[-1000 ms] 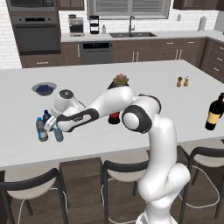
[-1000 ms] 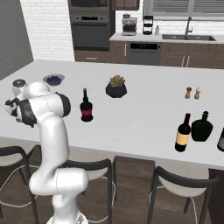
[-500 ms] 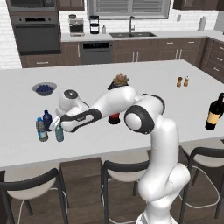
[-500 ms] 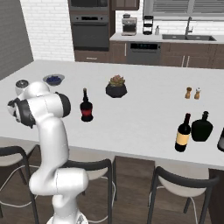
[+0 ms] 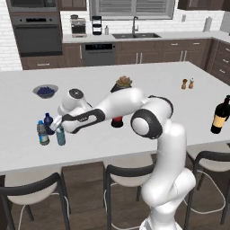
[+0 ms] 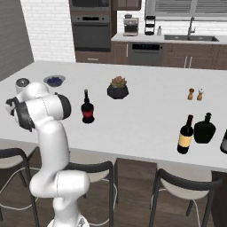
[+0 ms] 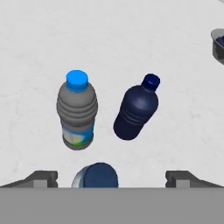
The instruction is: Move the plastic bottles in the middle to the plastics group, and the glass bottles in the middle to the glass group.
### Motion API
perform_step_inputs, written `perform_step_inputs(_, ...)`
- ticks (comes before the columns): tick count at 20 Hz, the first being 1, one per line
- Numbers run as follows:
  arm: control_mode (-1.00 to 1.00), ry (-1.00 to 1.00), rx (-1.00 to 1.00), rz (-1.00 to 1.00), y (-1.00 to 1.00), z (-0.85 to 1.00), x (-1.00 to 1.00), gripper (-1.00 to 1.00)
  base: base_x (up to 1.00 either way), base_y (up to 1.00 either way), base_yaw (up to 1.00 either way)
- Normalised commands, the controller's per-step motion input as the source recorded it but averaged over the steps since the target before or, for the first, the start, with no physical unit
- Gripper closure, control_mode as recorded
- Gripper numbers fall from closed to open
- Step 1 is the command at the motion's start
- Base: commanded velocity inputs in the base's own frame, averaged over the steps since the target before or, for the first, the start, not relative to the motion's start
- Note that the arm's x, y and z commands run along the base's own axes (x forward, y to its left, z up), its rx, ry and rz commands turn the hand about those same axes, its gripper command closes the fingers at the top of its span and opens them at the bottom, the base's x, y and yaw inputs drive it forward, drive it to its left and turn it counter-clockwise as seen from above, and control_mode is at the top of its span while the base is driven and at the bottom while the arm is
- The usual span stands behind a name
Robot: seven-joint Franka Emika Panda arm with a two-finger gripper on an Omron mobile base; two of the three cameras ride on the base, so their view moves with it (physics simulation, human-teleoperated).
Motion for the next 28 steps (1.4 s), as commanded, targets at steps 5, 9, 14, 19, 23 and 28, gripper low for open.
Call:
perform_step_inputs(5, -1.0, 0.0, 0.01, -0.04, -0.17, 0.63, -0.17, -1.0, 0.0, 0.0, 0.0)
perform_step_inputs(9, -1.0, 0.01, 0.0, -0.18, -0.59, 0.39, -0.33, -1.0, 0.0, 0.0, 0.0)
perform_step_inputs(14, -1.0, 0.01, 0.0, -0.24, -0.73, 0.24, -0.41, -1.0, 0.0, 0.0, 0.0)
perform_step_inputs(19, -1.0, 0.0, 0.0, -0.26, -0.82, 0.18, -0.36, -1.0, 0.0, 0.0, 0.0)
perform_step_inputs(23, -1.0, 0.0, 0.0, -0.24, -0.85, 0.17, -0.32, -1.0, 0.0, 0.0, 0.0)
perform_step_inputs(28, -1.0, 0.08, 0.0, -0.39, -0.79, 0.2, -0.01, -1.0, 0.0, 0.0, 0.0)
